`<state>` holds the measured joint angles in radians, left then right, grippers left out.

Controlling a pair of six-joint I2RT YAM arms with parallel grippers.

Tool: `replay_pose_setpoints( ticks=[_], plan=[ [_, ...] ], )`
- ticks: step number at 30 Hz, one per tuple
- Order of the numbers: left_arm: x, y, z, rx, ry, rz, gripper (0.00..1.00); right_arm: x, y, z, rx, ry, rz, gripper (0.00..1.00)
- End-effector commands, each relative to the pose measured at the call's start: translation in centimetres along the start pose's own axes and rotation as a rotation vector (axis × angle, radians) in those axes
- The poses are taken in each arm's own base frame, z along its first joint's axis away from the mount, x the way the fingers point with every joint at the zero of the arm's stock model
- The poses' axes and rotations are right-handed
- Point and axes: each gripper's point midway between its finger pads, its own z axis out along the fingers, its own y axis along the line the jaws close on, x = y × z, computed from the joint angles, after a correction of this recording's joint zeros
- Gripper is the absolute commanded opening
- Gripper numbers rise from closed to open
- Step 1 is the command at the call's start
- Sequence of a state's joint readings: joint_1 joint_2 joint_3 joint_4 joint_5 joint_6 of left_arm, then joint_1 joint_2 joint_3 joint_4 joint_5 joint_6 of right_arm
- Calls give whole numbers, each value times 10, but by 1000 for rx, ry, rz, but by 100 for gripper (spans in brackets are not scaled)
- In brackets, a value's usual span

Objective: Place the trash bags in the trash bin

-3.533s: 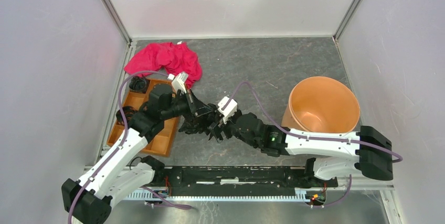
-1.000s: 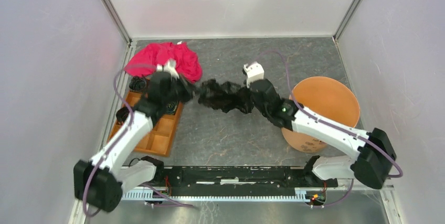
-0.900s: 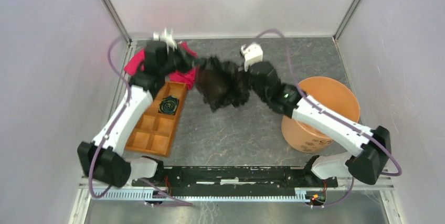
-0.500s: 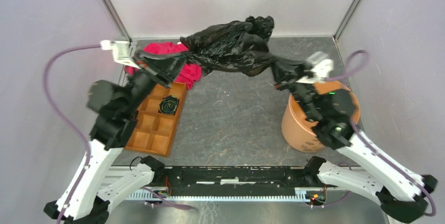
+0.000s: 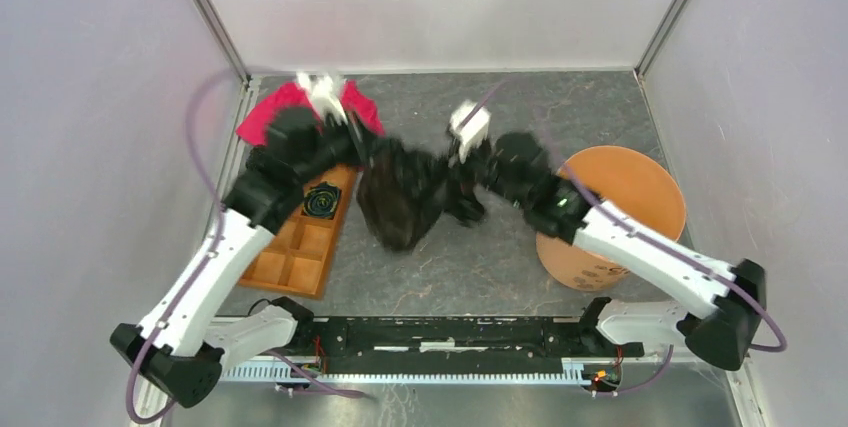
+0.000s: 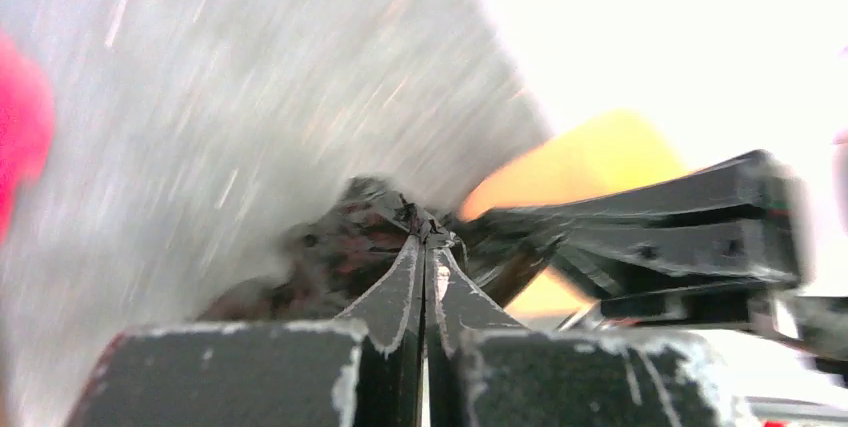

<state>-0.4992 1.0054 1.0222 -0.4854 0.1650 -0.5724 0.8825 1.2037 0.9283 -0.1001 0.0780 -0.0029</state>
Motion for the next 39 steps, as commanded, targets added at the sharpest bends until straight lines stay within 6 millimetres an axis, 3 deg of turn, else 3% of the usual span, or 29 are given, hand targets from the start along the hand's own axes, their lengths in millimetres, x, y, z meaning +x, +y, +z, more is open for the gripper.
replay_pose_setpoints(
  ticks=[1, 3, 5, 6, 7, 8, 9, 10, 11, 13, 15, 16, 17, 18, 20, 22, 24, 26, 27, 28, 29, 30, 31, 33, 35, 37, 39],
  plan=[
    [-155, -169, -129, 544, -466, 263, 2, -234, -17, -105, 22, -549, -62, 1],
    [-170, -198, -175, 683, -581, 288, 2, -264, -9, -139, -23, -671, -66, 1],
    [-170, -196, -197, 703, -666, 266, 2, -255, 1, -148, -76, -732, -61, 1],
    [-168, -184, -191, 666, -690, 234, 2, -240, 2, -142, -79, -730, -54, 1],
    [-162, -166, -177, 601, -689, 190, 2, -215, 3, -128, -72, -701, -48, 1],
    [-141, -131, -138, 472, -612, 117, 2, -184, 3, -107, -56, -647, -28, 1],
    [-131, -106, -118, 379, -586, 62, 2, -151, -4, -86, -12, -574, 15, 0],
    [-106, -72, -86, 258, -502, 11, 2, -105, -3, -60, 4, -471, 33, 1],
    [-60, -28, -48, 119, -362, -35, 2, -71, 2, -42, -6, -394, 88, 1],
    [7, 26, -9, -26, -178, -87, 2, 1, 22, -12, -75, -217, 134, 0],
    [53, 50, 6, -61, -57, -117, 2, 22, 36, -5, -141, -162, 167, 0],
    [58, 50, 7, -49, -41, -127, 2, 16, 36, -7, -143, -174, 166, 0],
    [48, 42, 3, -13, -59, -123, 2, -4, 32, -13, -132, -215, 145, 0],
    [29, 25, -4, 43, -94, -101, 2, -31, 26, -21, -115, -264, 119, 0],
    [-33, -27, -32, 188, -215, -11, 2, -100, 11, -46, -68, -376, 52, 0],
    [-95, -100, -83, 400, -342, 111, 2, -171, 1, -79, -44, -484, -11, 0],
    [-136, -161, -142, 605, -456, 218, 2, -226, -3, -116, -45, -584, -34, 1],
    [-156, -196, -190, 743, -564, 274, 2, -255, 1, -148, -85, -696, -48, 0],
    [-158, -197, -200, 750, -596, 275, 2, -258, 2, -159, -91, -742, -43, 1],
    [-158, -189, -198, 718, -620, 250, 2, -255, 2, -165, -92, -772, -31, 1],
    [-157, -177, -193, 667, -634, 215, 2, -236, 3, -155, -93, -750, -21, 1],
    [-145, -153, -167, 584, -598, 161, 2, -219, 4, -146, -90, -733, -8, 1],
    [-131, -127, -142, 487, -553, 104, 2, -190, 5, -125, -83, -669, 14, 1],
    [-84, -61, -82, 242, -392, -27, 2, -123, 12, -81, -91, -489, 75, 1],
    [-17, 0, -35, 50, -181, -103, 2, -57, 25, -46, -128, -318, 127, 1],
    [36, 25, -17, 19, -32, -122, 2, -24, 45, -37, -216, -254, 166, 1],
    [50, 19, -24, 84, -24, -126, 2, -29, 50, -42, -244, -289, 184, 1]
  ],
)
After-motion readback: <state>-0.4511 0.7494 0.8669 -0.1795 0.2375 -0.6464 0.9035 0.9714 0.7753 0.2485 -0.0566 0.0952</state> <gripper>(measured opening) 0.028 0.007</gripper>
